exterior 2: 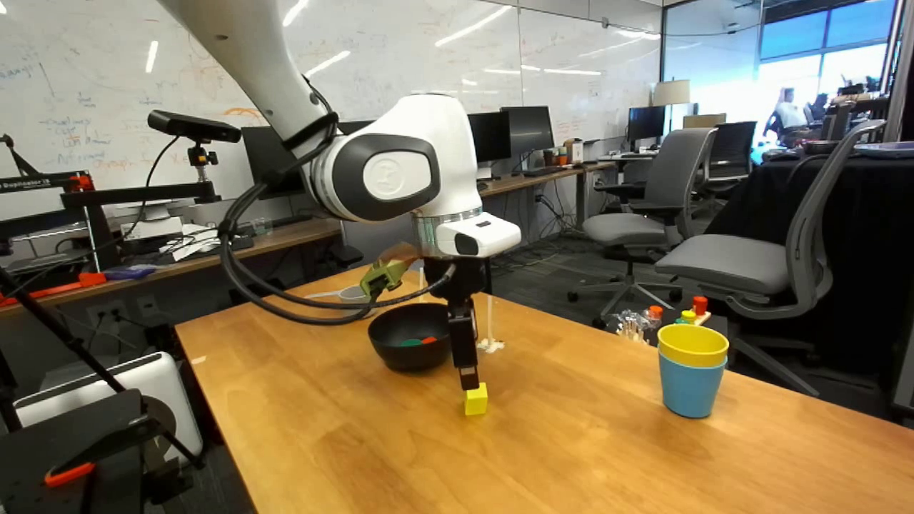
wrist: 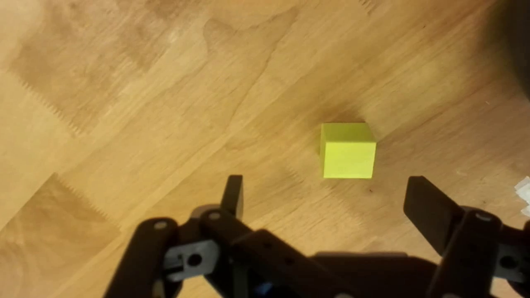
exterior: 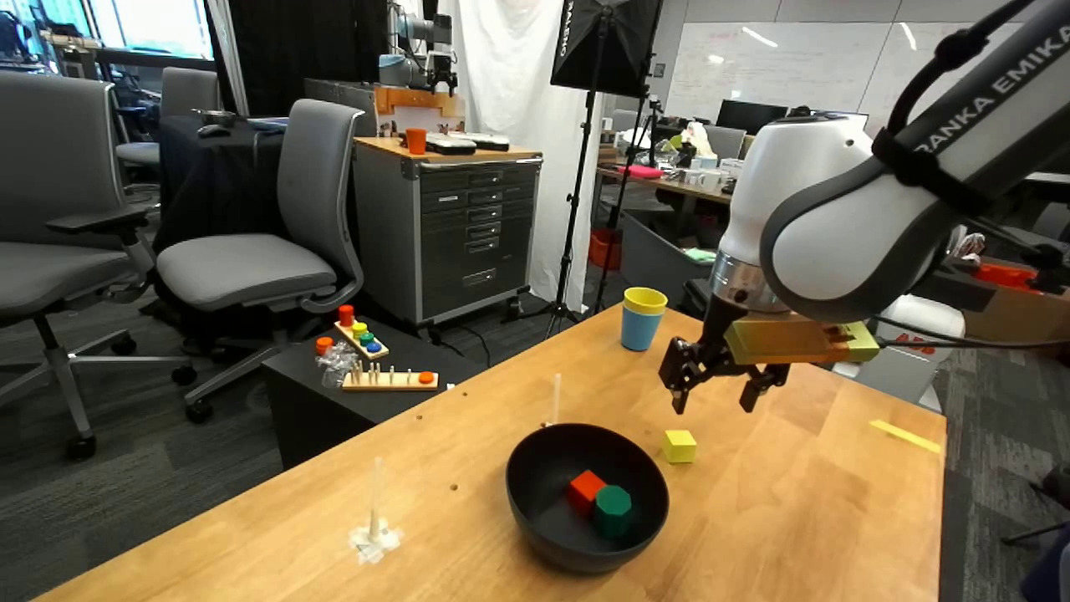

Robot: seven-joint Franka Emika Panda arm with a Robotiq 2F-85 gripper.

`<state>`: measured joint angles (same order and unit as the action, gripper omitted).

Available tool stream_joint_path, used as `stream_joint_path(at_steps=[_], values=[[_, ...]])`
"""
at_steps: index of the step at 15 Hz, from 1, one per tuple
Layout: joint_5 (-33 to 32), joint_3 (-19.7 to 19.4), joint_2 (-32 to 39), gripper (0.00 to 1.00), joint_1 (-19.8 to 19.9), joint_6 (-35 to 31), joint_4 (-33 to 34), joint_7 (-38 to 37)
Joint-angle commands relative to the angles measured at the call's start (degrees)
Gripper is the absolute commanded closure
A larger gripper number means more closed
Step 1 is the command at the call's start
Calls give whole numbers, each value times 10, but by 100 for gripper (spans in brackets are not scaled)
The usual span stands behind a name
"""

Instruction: Pick up all the block toys from the table and put them in the bowl

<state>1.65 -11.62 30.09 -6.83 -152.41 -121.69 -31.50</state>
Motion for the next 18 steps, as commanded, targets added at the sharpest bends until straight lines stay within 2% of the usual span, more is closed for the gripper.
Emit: stream_joint_path(at_steps=[1,7,18], values=[[34,19,18,0,16,-11,15,1],[55,43,49,0,20,-39,26,28],[46,34,91,0,9,-50,58,33]])
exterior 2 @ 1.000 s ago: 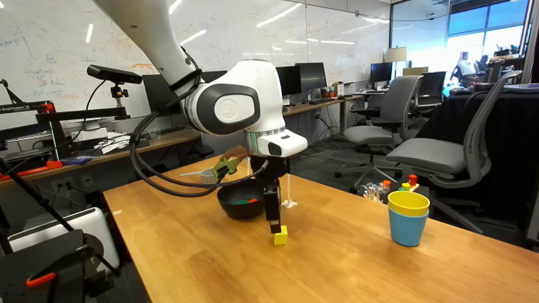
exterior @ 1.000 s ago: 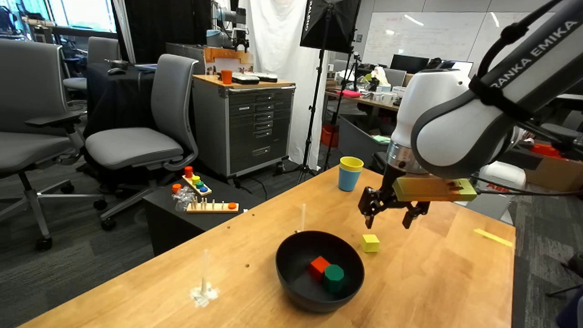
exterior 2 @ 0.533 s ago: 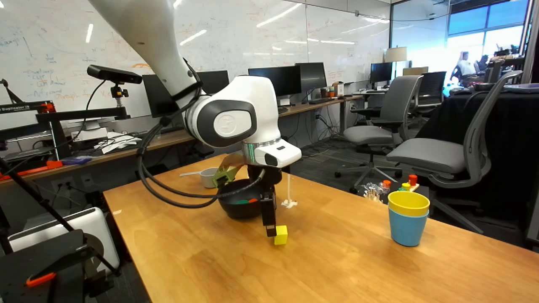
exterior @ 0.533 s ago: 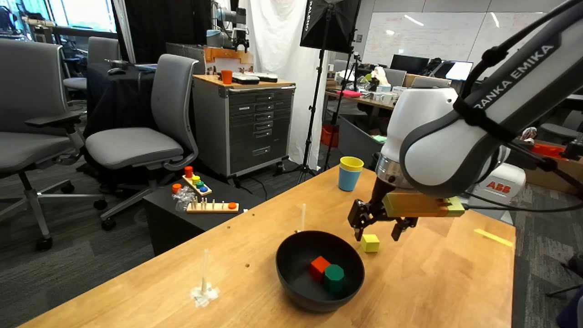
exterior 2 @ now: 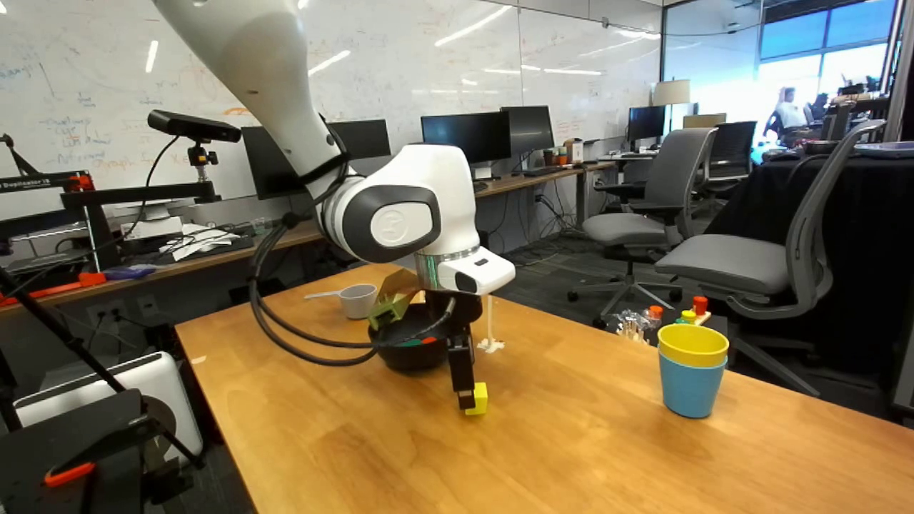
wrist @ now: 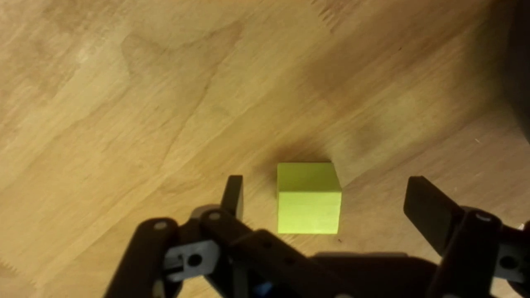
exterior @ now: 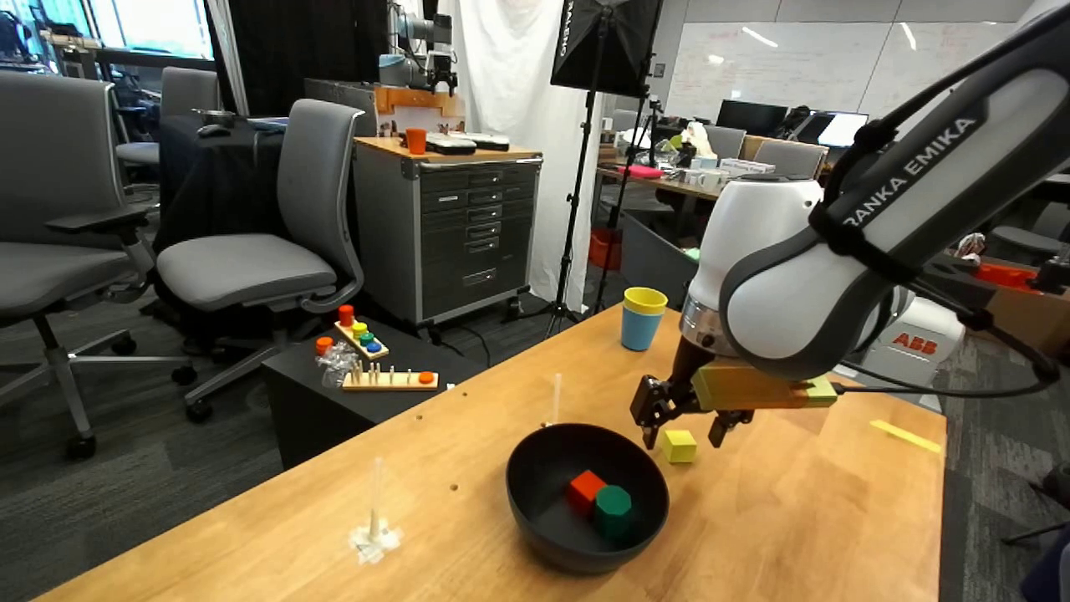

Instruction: Pick up all the block toys from the table and put them in the bowl

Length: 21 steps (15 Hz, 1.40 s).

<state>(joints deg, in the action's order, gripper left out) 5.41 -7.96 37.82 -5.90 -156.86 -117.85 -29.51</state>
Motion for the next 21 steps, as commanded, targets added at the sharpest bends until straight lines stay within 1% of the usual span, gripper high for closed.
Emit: stream_joint_path(at_steps=[1,6,7,8,9,11,15,16,19,21], values=[[9,-3,17,0,0,-5,23,13],[6,-9,34,0,-3,-4,34,10],[7,-10,37,18,-3,-4,36,9],[6,-12,39,27,-3,-4,38,8],[6,-14,41,34,-5,-5,39,7],[13,-9,39,51,0,-8,40,8],[14,-8,34,82,-1,-9,42,8],[14,-7,30,86,-1,-9,41,9],[13,-3,10,86,-3,-2,30,13],[8,-1,-19,86,-12,5,13,15]])
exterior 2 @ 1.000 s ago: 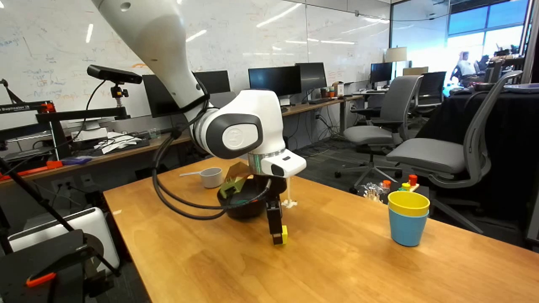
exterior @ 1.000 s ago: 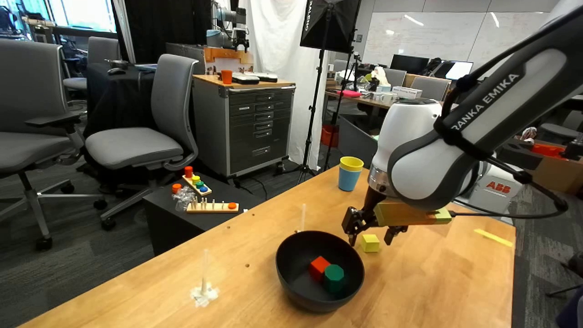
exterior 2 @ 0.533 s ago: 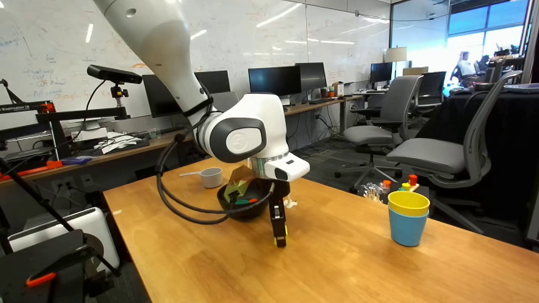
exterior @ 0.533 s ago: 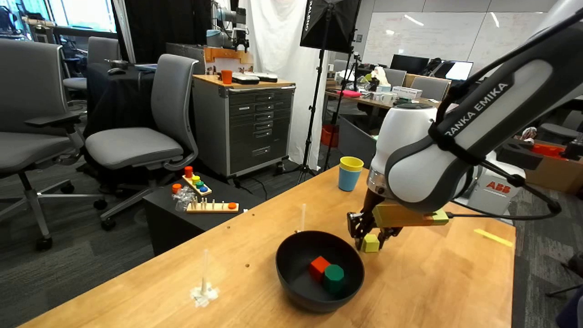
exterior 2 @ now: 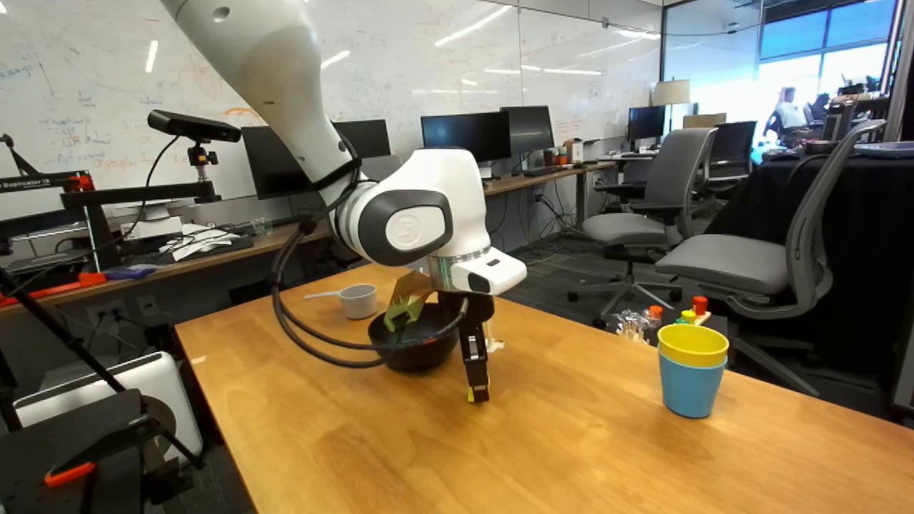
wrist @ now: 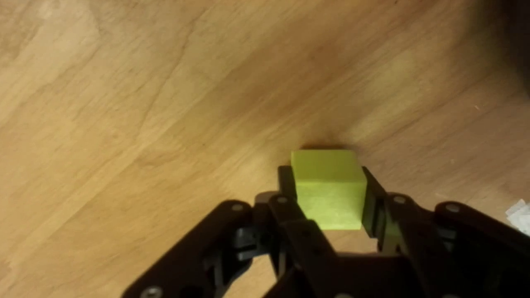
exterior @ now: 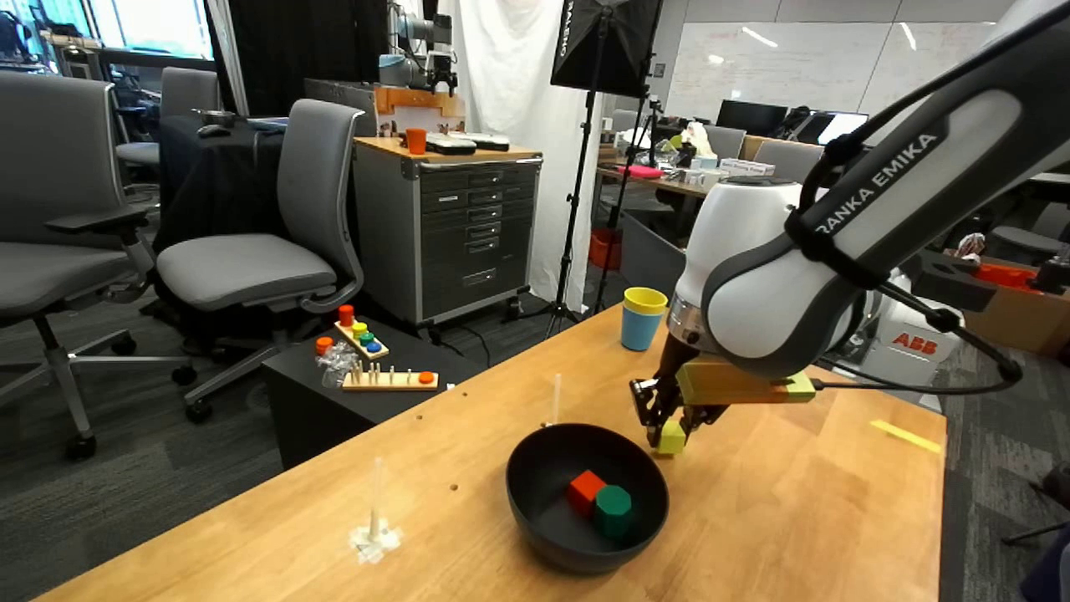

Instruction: Pick up all the block toys from the table and put them in the bowl

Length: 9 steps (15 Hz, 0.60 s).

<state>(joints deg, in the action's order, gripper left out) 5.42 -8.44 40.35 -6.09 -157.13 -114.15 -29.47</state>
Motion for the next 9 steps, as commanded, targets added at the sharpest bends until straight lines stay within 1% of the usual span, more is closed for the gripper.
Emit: stream_joint_path(at_steps=[1,6,9], values=[[5,5,-61,86,-16,7,-33,16],[-4,23,-125,86,-43,8,-57,25],[-3,38,-142,86,-54,12,-66,26]])
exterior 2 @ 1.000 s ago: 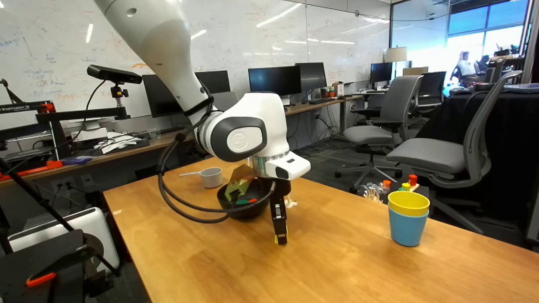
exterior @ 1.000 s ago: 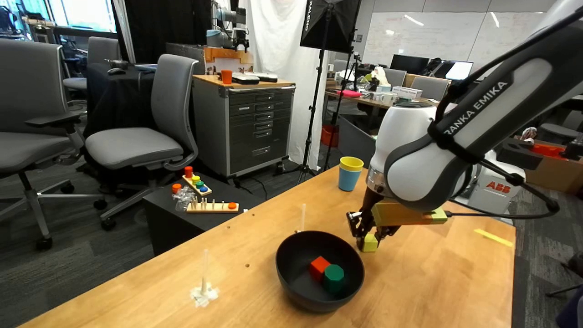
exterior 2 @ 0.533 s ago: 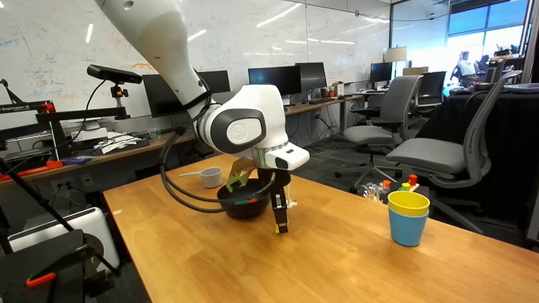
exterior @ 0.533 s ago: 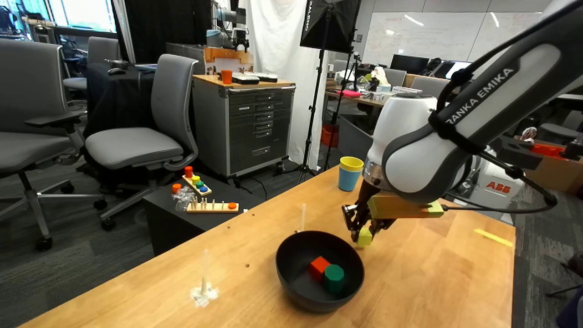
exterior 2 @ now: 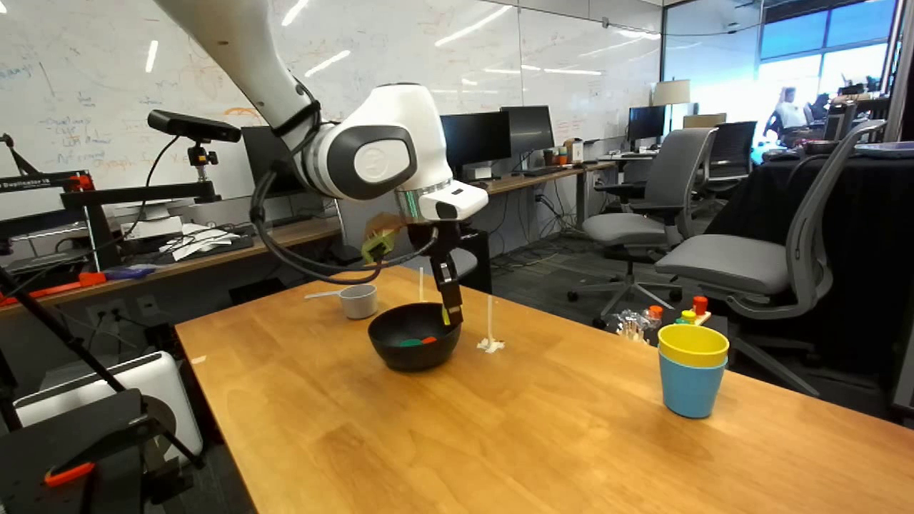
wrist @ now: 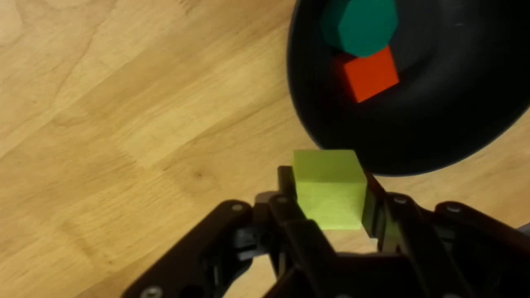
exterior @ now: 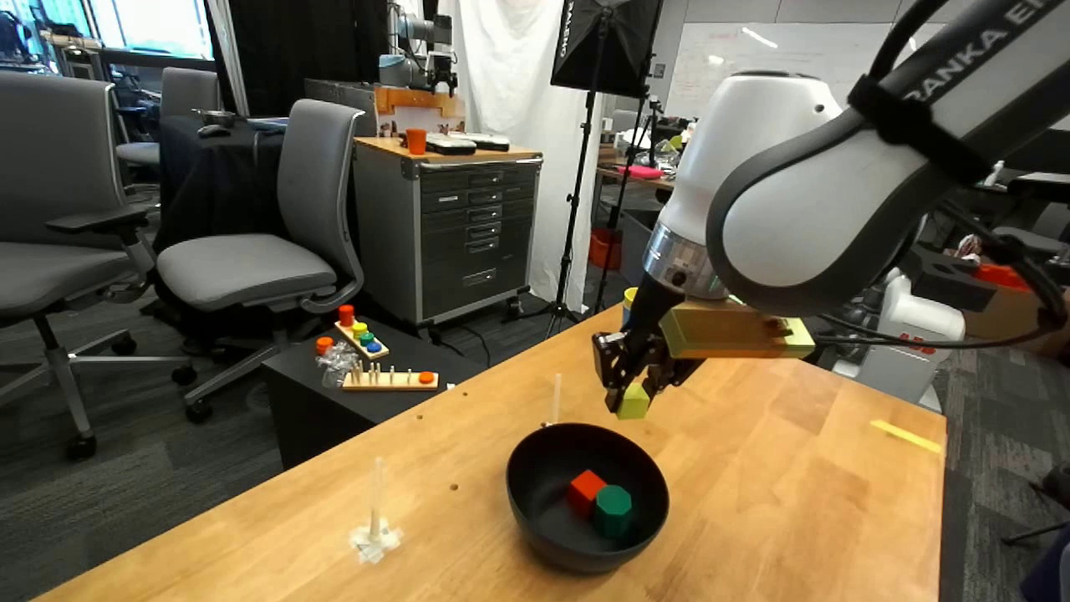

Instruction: Pick up all the block toys from the table and put them in the bowl

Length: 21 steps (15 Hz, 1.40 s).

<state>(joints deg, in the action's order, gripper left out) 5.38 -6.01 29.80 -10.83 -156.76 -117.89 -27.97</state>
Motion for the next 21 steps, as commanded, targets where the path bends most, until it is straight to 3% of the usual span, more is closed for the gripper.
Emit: stream_joint_path(at_steps=[1,10,21], values=[[-1,20,-40,86,-9,10,-32,12],[77,103,-15,86,20,-23,-48,49],[80,100,41,86,6,-35,-35,43]])
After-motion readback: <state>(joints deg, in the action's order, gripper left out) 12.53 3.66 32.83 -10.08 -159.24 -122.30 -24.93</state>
